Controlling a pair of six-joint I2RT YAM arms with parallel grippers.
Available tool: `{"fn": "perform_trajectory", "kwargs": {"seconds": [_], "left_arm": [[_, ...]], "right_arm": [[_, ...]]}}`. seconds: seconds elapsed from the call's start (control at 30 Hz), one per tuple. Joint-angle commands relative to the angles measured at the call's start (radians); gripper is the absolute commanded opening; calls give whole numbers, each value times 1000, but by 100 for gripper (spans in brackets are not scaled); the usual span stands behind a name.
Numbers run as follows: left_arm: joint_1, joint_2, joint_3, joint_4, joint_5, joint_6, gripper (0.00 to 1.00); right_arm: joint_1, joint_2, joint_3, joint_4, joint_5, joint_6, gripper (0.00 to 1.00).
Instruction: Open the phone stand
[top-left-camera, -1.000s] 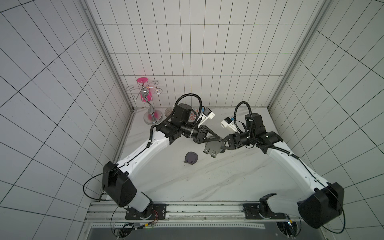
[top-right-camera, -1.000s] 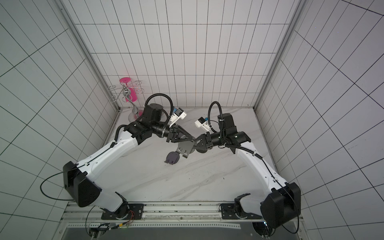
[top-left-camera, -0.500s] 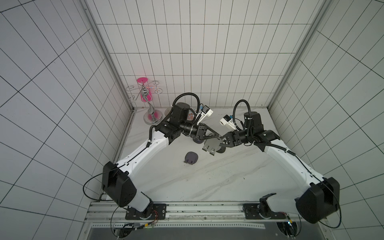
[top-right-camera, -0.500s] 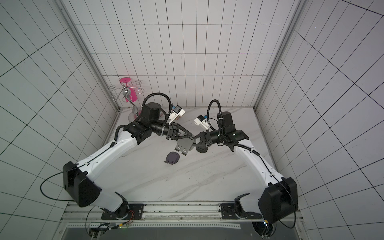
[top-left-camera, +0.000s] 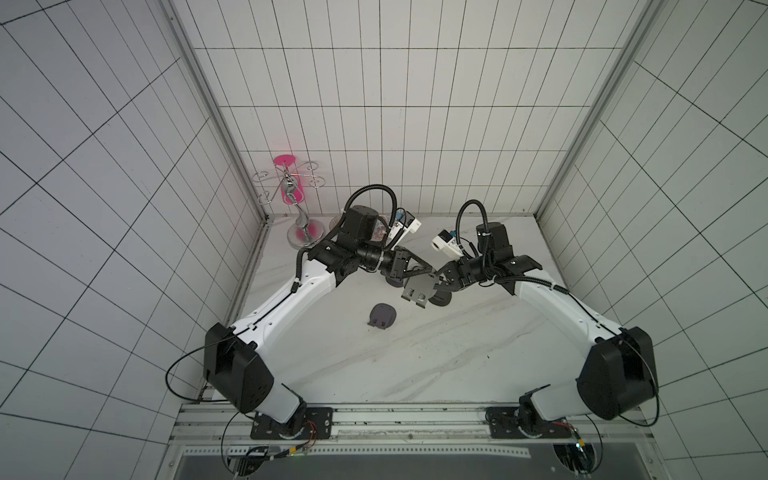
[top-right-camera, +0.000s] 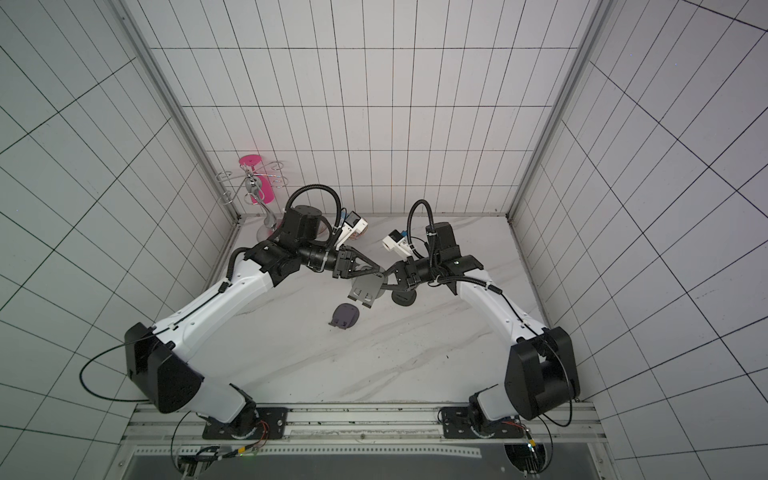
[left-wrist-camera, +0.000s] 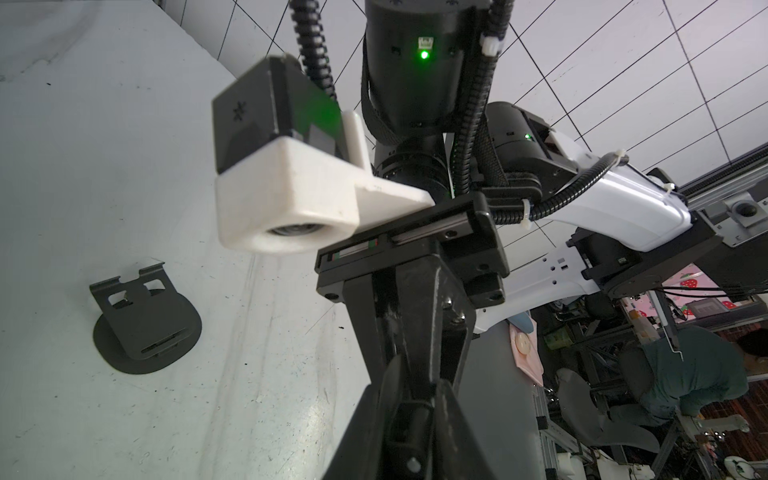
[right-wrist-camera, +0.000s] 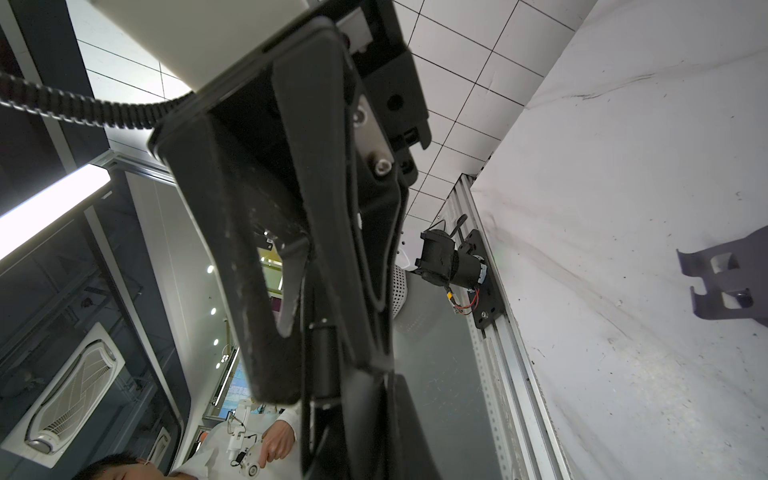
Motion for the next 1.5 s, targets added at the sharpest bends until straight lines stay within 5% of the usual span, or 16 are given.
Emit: {"fn": "perform_trajectory", "kwargs": {"seconds": [0.0,0.43,0.63,0.77,0.9,0.97,1.17,1.47], "left_arm": [[-51,-66,101,126,206,90,0],[-49,-81,78,315,241,-47,0],[-46,-64,92,267,195,-45,0],[-46,-72,75,236,125,-29,39],[-22,-87,84,229,39,-42,66],[22,-103,76,269,-3,-95,72],[140,-190,-53,270,-3,-157,67],[154,-273,-205,148,-20,-108,63]], "right_arm": [[-28,96,36,-341,476,0,0],[-30,172,-23,-244,474,48,0],[-25,148,-34,-216,466,48,0],[-25,98,-29,-176,433,71,0],[-27,44,-25,-164,425,78,0],[-28,22,-26,-156,411,78,0],[-37,-54,-30,-142,411,53,0],[-42,-122,-8,-125,368,37,0]]}}
